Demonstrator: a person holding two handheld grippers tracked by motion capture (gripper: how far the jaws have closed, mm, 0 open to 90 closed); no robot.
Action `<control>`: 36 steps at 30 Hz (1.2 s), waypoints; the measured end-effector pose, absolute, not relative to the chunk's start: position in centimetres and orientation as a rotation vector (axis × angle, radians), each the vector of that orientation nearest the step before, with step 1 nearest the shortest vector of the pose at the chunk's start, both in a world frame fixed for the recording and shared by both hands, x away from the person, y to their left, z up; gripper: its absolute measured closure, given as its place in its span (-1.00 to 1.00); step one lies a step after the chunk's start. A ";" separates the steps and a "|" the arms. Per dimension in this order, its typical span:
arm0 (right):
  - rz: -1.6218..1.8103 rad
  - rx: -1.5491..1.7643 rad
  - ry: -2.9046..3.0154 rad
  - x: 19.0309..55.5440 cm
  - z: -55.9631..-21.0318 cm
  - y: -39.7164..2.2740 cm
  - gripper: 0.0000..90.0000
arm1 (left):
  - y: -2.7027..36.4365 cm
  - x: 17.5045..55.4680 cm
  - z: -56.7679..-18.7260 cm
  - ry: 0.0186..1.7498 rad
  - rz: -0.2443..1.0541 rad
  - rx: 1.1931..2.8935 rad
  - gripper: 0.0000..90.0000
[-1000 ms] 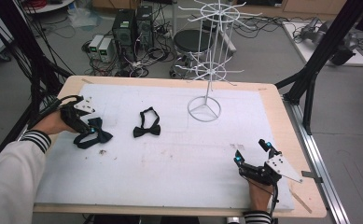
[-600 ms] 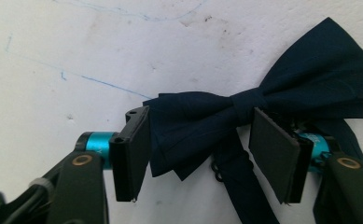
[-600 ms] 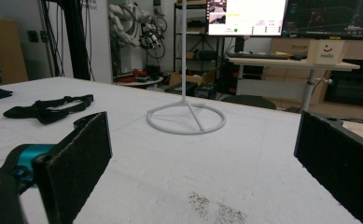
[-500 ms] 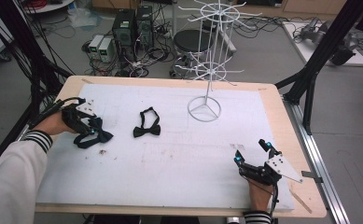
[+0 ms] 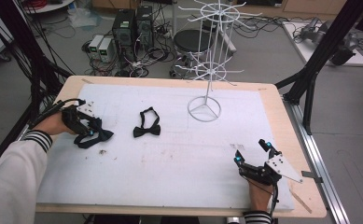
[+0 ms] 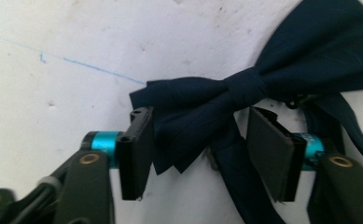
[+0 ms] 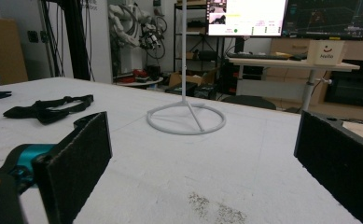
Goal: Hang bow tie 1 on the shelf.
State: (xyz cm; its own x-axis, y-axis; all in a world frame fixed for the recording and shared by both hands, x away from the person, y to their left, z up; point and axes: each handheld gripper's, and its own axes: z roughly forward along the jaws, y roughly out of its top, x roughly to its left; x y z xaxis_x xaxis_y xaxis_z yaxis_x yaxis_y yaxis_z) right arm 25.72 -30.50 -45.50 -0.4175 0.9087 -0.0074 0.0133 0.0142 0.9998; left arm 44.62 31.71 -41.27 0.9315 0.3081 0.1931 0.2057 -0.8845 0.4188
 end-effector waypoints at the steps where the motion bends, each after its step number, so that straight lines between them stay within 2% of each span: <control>1: 1.502 0.976 1.537 25.7 -45.5 -30.5 -0.93 | 31.7 44.7 -41.2 0.372 0.345 2.692 0.06; 8: 1.503 0.974 1.537 25.7 -45.5 -30.5 -0.93 | 31.5 44.5 -41.2 0.374 0.316 2.701 0.58; 13: 1.504 0.978 1.537 25.7 -45.5 -30.5 -0.93 | 31.3 44.4 -41.2 0.417 0.323 2.702 0.78; 26: 1.503 0.978 1.537 25.7 -45.5 -30.5 -0.93 | 30.8 44.3 -40.5 0.508 0.304 2.654 0.82; 36: 1.502 0.974 1.537 25.8 -45.5 -30.5 -0.93 | 30.3 42.5 -37.6 0.597 0.383 2.537 0.83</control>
